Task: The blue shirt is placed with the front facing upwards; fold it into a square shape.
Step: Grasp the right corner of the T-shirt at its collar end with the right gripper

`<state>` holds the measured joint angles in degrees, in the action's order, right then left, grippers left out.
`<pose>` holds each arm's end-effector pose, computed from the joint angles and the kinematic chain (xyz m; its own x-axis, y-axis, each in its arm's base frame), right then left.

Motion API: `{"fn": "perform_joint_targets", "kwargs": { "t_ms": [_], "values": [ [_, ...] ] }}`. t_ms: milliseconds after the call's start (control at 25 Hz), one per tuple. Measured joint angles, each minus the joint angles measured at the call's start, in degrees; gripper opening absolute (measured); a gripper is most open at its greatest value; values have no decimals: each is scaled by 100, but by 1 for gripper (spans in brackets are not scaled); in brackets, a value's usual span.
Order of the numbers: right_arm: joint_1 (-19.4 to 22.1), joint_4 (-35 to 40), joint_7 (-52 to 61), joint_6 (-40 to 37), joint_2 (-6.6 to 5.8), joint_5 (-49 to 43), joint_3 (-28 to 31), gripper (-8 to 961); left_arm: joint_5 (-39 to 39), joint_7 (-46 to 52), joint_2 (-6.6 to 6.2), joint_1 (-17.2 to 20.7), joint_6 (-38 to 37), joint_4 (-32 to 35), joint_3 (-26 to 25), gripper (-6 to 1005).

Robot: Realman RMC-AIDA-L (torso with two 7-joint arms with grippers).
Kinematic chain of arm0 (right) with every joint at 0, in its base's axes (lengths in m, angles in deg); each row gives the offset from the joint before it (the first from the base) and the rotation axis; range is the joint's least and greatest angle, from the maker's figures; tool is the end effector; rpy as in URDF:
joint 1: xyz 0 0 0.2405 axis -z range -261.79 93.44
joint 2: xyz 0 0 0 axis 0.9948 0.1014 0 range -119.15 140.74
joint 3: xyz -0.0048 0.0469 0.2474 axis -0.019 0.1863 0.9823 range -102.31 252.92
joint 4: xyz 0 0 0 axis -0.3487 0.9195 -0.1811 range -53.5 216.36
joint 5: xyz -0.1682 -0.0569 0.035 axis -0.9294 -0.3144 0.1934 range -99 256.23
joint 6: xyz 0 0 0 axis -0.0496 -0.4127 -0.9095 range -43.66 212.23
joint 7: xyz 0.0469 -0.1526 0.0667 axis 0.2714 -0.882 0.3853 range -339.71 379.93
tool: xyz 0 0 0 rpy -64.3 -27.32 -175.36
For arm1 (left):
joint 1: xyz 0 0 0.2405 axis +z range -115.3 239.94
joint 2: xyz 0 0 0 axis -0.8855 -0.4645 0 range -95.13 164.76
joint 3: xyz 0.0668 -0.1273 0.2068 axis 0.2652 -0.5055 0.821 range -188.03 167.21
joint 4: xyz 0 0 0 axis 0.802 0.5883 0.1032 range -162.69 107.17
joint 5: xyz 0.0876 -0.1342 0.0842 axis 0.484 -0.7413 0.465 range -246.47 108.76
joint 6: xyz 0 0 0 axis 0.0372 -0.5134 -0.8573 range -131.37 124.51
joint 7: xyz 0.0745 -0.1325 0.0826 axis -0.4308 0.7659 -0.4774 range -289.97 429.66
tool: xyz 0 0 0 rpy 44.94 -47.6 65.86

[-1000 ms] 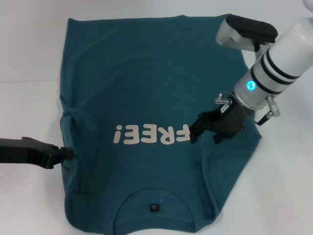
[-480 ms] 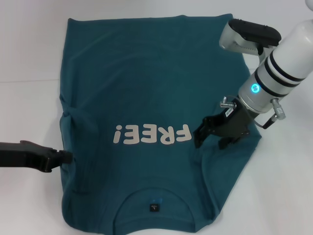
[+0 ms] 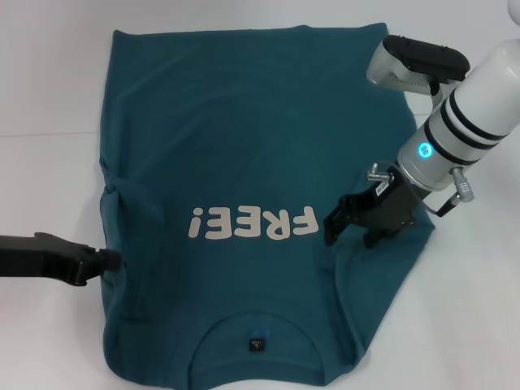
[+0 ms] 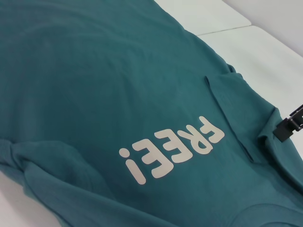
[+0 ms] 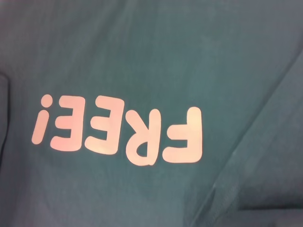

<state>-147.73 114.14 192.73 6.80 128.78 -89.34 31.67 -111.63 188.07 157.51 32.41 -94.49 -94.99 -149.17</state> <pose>0.1883 0.4034 -0.0407 0.1310 -0.9873 -0.0903 -0.8916 -0.0775 -0.4461 -0.2417 0.3283 0.0115 0.6953 0.6720 0.2547 0.7185 -0.6415 -0.2688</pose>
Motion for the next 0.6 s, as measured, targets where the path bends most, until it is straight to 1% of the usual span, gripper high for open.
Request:
{"fn": "perform_joint_targets", "kwargs": {
  "t_ms": [600],
  "values": [
    [-6, -330, 0, 350, -19, 0, -55, 710, -49, -54, -11, -4, 0, 67, -2, 3]
  ]
}}
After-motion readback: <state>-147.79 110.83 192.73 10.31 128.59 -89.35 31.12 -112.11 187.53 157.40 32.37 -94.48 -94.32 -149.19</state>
